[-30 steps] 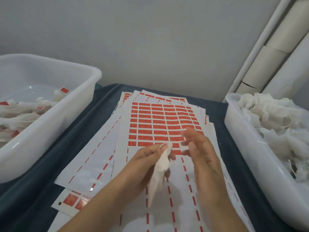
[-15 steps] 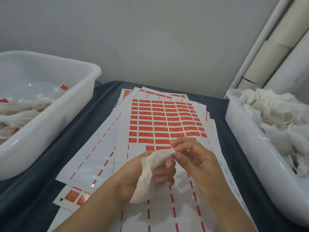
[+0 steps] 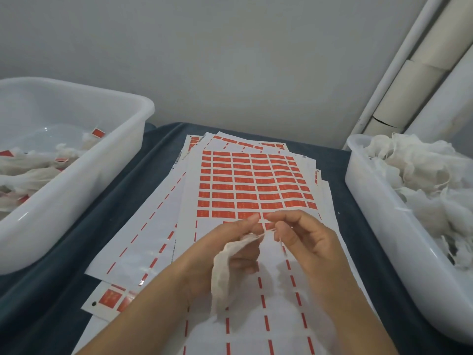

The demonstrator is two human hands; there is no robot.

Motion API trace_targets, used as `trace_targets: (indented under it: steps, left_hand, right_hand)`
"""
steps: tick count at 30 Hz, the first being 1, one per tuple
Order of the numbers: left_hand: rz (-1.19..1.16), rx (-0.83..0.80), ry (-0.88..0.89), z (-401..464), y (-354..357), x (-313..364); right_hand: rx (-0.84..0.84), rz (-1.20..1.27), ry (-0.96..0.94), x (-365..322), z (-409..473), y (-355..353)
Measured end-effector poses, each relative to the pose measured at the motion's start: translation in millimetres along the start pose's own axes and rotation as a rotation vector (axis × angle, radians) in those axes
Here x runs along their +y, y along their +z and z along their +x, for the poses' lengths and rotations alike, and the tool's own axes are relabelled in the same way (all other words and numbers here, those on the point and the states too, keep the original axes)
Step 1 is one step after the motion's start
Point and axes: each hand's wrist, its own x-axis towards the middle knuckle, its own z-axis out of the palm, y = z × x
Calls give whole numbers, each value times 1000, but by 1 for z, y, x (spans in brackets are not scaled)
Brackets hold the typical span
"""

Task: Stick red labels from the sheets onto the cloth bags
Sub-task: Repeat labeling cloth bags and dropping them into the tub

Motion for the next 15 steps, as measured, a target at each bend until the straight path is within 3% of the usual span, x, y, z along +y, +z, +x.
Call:
trace_targets:
  steps: [3,7,12,15]
  left_hand:
    - [-159,-16,70,5,-1,-2]
    - [-72,0,149,3,-6,-9]
    - [49,-15,125,-8,-5,-2]
    - [163,-64,155,-15,2,2]
  right_hand:
    - [-94,-1,56,-2,0,-4]
    - [-162,-220,44,2,0,-3]
    - [137,-750,-412,12,4,-3]
    - [181,-656,-376,12,2,2]
